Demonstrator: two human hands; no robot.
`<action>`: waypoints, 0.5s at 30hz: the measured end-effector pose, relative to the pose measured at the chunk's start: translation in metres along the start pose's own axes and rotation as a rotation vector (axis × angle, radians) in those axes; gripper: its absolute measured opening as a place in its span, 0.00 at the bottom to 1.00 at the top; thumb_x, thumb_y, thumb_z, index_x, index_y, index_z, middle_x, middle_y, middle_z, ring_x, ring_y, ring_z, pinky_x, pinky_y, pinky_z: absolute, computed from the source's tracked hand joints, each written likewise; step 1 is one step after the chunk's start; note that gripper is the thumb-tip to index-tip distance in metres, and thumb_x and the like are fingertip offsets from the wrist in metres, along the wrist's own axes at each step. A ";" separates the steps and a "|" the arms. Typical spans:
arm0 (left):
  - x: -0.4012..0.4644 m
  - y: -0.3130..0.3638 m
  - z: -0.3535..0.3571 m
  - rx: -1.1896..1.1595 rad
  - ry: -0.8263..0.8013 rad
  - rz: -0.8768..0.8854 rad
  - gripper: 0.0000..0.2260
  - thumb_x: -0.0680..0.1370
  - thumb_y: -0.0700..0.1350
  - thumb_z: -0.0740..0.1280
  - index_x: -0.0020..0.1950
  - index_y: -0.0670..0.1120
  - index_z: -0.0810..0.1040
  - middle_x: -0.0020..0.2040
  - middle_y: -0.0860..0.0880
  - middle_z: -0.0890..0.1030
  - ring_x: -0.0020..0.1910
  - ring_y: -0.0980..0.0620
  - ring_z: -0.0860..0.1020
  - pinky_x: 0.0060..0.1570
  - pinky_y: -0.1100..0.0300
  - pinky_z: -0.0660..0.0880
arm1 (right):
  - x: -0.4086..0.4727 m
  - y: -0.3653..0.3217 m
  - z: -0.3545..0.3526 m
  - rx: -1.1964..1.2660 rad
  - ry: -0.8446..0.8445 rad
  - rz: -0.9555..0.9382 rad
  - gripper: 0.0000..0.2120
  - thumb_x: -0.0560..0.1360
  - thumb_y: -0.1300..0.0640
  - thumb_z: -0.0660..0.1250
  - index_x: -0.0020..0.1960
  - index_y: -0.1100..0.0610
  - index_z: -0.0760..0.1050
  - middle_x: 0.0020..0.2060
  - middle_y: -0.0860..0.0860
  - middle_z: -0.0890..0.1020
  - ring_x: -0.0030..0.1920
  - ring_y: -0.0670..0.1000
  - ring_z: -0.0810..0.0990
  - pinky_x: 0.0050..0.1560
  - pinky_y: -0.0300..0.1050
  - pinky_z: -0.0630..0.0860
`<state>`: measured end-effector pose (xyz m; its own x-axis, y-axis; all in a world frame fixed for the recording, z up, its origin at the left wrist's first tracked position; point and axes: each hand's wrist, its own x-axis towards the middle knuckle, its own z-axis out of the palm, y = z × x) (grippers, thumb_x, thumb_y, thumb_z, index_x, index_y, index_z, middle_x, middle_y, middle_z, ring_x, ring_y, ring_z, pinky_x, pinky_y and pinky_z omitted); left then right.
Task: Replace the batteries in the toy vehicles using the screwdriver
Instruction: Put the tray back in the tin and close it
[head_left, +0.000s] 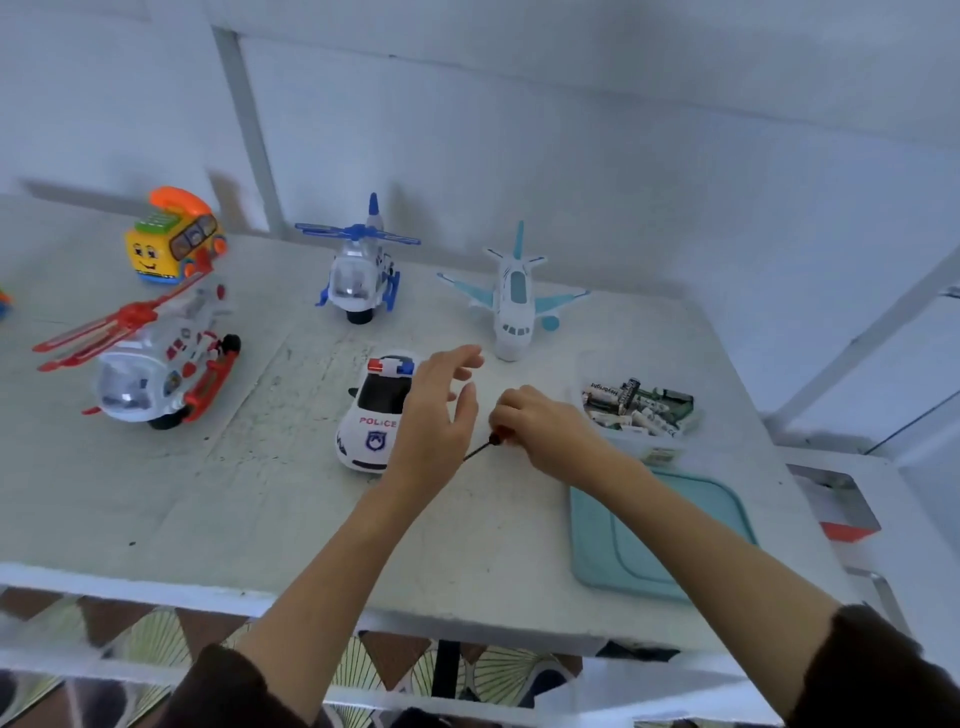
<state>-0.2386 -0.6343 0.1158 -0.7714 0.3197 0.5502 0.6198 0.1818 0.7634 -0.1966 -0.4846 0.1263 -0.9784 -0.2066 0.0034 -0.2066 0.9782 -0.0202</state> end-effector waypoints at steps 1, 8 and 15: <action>0.002 0.001 -0.001 -0.007 0.039 -0.008 0.15 0.77 0.42 0.58 0.63 0.43 0.74 0.54 0.53 0.77 0.52 0.56 0.76 0.49 0.68 0.73 | 0.001 0.002 -0.003 0.002 0.063 -0.012 0.10 0.77 0.65 0.60 0.56 0.57 0.72 0.54 0.52 0.74 0.54 0.53 0.70 0.35 0.46 0.69; 0.005 0.037 0.021 -0.023 0.198 0.057 0.12 0.77 0.41 0.58 0.58 0.41 0.76 0.53 0.49 0.77 0.51 0.55 0.75 0.47 0.70 0.71 | -0.034 0.042 -0.038 0.032 0.294 0.210 0.09 0.76 0.64 0.62 0.55 0.58 0.74 0.50 0.52 0.78 0.52 0.54 0.72 0.35 0.43 0.64; -0.012 0.052 0.069 -0.018 0.124 0.062 0.14 0.76 0.42 0.57 0.57 0.40 0.77 0.52 0.49 0.75 0.53 0.52 0.72 0.47 0.67 0.72 | -0.086 0.097 -0.034 0.020 0.181 0.547 0.13 0.76 0.62 0.60 0.59 0.55 0.74 0.53 0.52 0.78 0.57 0.53 0.70 0.45 0.47 0.71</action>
<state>-0.1870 -0.5646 0.1256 -0.7443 0.2123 0.6332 0.6650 0.1484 0.7320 -0.1323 -0.3711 0.1583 -0.9277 0.3380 0.1582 0.3280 0.9407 -0.0865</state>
